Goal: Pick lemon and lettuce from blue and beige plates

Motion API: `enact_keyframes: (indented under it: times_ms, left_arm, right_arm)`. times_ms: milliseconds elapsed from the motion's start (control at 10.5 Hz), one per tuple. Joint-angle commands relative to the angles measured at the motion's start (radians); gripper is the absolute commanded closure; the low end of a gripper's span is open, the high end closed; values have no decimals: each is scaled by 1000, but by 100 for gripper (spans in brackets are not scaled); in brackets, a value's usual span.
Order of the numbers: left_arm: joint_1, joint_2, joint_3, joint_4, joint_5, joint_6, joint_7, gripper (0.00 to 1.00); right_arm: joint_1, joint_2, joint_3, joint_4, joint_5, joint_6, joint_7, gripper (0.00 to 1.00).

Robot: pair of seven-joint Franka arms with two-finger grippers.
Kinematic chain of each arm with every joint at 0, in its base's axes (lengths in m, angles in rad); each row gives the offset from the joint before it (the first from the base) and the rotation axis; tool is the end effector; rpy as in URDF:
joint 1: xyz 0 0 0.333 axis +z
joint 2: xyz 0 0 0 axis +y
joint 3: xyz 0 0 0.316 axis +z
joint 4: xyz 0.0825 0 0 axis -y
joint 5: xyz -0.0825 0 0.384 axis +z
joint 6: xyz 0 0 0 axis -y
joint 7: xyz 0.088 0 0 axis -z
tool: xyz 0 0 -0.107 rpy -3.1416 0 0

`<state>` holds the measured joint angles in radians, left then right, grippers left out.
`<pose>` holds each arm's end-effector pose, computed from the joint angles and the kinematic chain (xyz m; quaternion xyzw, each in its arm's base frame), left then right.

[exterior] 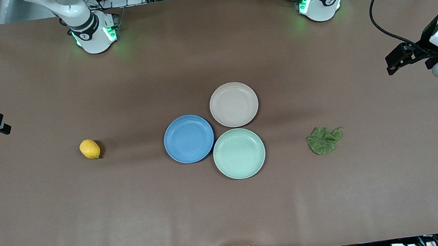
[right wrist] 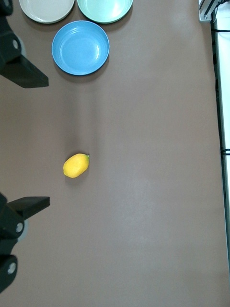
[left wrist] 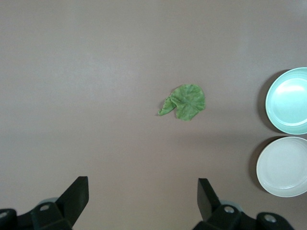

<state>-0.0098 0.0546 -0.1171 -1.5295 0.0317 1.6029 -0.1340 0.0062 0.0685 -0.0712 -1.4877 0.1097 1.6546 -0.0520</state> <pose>0.5706 -0.0676 0.6163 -0.9999 -0.0033 -0.0112 0.0113 0.5843 -0.0256 0.6335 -0.9974 0.0082 -0.0522 0.0494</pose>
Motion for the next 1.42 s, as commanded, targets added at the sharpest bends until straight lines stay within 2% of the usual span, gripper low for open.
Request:
enact_keyframes:
  times_ms: [0, 1328]
  left_arm:
    - [7, -38, 4, -32, -18, 5, 16, 0]
    - [7, -21, 11, 11, -21, 8, 31, 0]
  right_arm:
    - [3, -29, 1, -14, 8, -9, -2, 0]
    - [-17, -33, 8, -37, 4, -12, -5, 0]
